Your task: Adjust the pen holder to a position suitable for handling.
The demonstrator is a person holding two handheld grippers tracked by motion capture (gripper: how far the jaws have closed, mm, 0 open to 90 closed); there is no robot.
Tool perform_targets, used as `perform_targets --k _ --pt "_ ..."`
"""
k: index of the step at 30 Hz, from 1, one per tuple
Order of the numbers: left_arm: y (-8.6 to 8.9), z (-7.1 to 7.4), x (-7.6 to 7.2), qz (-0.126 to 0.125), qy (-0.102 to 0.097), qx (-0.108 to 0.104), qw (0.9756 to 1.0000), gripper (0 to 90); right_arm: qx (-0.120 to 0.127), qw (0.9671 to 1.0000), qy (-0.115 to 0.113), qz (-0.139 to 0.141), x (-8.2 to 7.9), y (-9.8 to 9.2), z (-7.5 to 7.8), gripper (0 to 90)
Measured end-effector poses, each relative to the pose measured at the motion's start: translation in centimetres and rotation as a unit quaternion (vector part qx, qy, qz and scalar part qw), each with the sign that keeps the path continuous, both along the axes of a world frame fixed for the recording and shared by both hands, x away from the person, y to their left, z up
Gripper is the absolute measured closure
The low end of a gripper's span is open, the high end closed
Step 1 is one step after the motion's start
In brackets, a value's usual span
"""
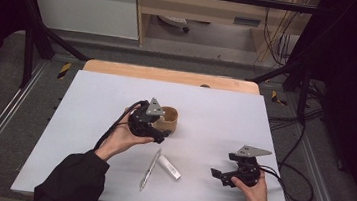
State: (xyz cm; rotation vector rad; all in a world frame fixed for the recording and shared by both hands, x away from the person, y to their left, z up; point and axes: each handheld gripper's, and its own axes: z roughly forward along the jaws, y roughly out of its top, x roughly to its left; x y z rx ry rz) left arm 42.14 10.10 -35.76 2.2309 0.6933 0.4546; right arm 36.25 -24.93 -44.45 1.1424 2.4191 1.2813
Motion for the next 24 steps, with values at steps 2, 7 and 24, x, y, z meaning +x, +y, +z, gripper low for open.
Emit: perform_targets --k 2,7,24 --pt "0.6 -0.2 -0.4 0.002 0.006 -0.008 0.9999 16.0 -0.001 1.0 0.0 0.0 0.0 0.0 0.0 0.8" --pt "1.8 -0.8 -1.6 0.014 0.01 -0.023 0.9996 11.5 -0.003 1.0 0.001 -0.001 0.1 0.0 0.0 0.8" --pt "3.2 -3.6 -5.8 0.016 0.046 -0.047 0.9977 8.4 -0.004 1.0 0.002 -0.002 0.1 0.1 0.0 0.7"
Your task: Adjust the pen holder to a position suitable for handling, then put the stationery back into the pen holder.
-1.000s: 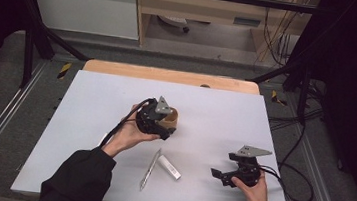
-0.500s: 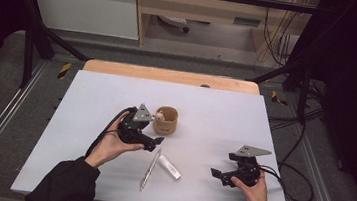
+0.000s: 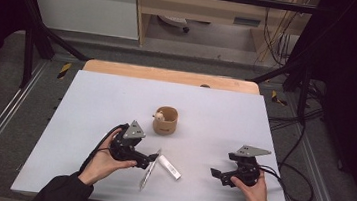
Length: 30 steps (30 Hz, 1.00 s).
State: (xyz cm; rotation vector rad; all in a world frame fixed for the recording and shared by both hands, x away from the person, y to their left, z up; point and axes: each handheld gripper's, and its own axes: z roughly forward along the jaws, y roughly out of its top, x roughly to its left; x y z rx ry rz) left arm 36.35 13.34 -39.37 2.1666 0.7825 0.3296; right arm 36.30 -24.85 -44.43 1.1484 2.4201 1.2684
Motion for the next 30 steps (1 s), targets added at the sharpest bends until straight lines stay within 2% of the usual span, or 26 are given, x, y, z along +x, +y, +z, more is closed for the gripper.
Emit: perform_targets --k 7,14,17,20,24,30 --pt "0.0 -0.7 -1.6 -0.005 0.012 -0.004 0.9999 12.7 0.001 1.0 -0.002 0.001 0.0 0.0 0.0 0.7" --pt "-0.2 -0.9 -2.6 -0.026 0.023 -0.013 0.9993 25.1 0.0 1.0 -0.001 0.001 0.0 0.0 0.0 0.7" --pt "-0.2 -0.9 -2.8 -0.034 0.036 -0.021 0.9986 33.7 0.0 1.0 0.0 0.0 0.0 0.0 0.0 0.7" --pt "-0.2 -1.2 -3.0 -0.035 0.041 -0.015 0.9984 39.7 0.001 1.0 -0.001 0.001 0.0 0.0 0.0 0.7" --pt "-0.5 -1.7 -3.1 -0.046 0.058 -0.022 0.997 54.8 0.001 1.0 -0.002 0.0 0.0 0.0 0.0 0.7" --pt "-1.2 -2.6 -3.2 -0.053 0.07 -0.004 0.9962 72.4 0.0 1.0 -0.002 0.001 -0.1 0.0 0.0 0.7"
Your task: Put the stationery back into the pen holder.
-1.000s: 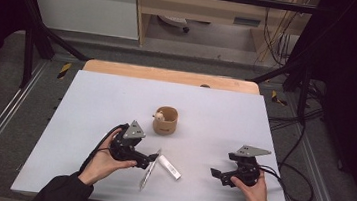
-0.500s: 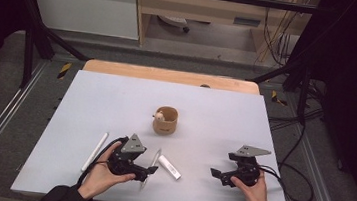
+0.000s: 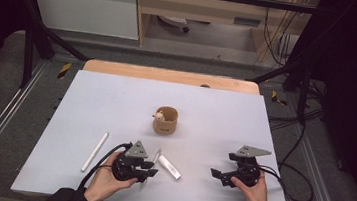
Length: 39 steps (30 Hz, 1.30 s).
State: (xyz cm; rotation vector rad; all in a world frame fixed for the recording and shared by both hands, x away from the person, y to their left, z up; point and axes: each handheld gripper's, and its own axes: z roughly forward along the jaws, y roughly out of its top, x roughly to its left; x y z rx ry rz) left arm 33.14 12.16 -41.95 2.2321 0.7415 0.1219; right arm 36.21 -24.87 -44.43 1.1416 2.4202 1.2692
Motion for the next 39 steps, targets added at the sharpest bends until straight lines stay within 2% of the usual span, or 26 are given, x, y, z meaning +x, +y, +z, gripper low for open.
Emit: perform_targets --k 5,8,19,24,39 --pt "-0.5 -0.7 -0.1 -0.01 0.016 0.018 0.9997 85.3 0.0 1.0 0.0 0.0 0.0 0.0 0.0 0.7" --pt "-0.7 -1.1 -0.1 -0.011 0.022 0.028 0.9993 89.0 -0.001 1.0 0.0 0.0 0.0 0.0 0.0 0.7" --pt "-1.2 -2.1 -0.2 -0.025 0.016 0.063 0.9975 89.5 -0.001 1.0 -0.001 0.001 0.0 0.0 0.0 0.7" --pt "-1.1 -2.1 -0.2 -0.023 0.016 0.065 0.9975 89.6 0.001 1.0 -0.001 0.0 0.0 0.0 0.1 0.7" --pt "0.1 -1.8 0.4 0.011 -0.002 0.091 0.9958 89.6 -0.001 1.0 -0.001 0.001 0.0 0.0 0.0 0.7"
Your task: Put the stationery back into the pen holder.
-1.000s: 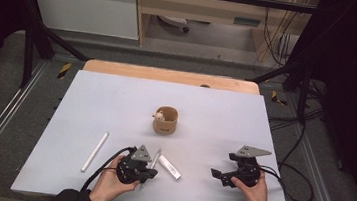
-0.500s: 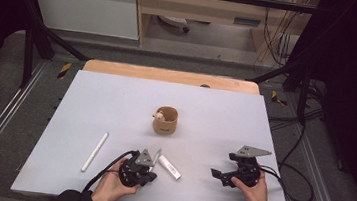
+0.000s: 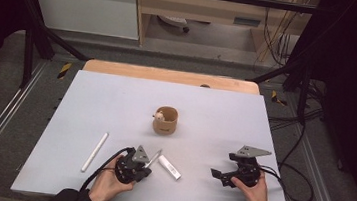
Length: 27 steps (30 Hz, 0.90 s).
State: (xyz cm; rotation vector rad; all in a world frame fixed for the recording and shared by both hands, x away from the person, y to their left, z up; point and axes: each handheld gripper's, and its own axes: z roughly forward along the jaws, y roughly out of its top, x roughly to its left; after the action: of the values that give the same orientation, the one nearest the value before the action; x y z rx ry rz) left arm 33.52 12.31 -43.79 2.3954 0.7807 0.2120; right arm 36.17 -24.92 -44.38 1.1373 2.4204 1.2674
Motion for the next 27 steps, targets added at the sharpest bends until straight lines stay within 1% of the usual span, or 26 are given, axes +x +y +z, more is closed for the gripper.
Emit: perform_targets --k 8,10,12,15,18,22,24,27 --pt "0.6 0.0 0.3 0.015 -0.009 0.009 0.9998 89.6 0.0 1.0 0.0 0.0 0.0 0.0 0.0 0.7" --pt "0.7 0.1 0.4 0.014 -0.007 0.006 0.9999 89.6 0.0 1.0 0.0 0.001 0.0 0.0 0.0 0.7" --pt "0.8 0.3 0.3 0.012 -0.01 0.001 0.9999 89.5 -0.001 1.0 0.0 0.002 0.0 0.0 0.0 0.7" --pt "1.1 1.0 0.3 0.011 -0.016 -0.016 0.9997 88.0 0.0 1.0 0.0 0.001 0.0 0.0 0.0 0.7" --pt "1.4 1.7 0.5 0.021 -0.031 -0.022 0.9991 77.8 -0.002 1.0 -0.001 0.002 0.0 0.0 0.0 0.7" --pt "1.8 2.2 1.2 0.029 -0.044 -0.023 0.9983 56.9 -0.002 1.0 0.002 0.0 0.0 0.0 0.0 0.7" --pt "1.7 2.1 1.8 0.031 -0.031 -0.02 0.9988 41.4 -0.002 1.0 0.003 0.0 0.0 0.0 0.0 0.7" --pt "1.4 2.0 2.4 0.04 -0.022 -0.014 0.9989 29.7 -0.001 1.0 0.001 0.0 0.0 0.0 0.0 0.7"
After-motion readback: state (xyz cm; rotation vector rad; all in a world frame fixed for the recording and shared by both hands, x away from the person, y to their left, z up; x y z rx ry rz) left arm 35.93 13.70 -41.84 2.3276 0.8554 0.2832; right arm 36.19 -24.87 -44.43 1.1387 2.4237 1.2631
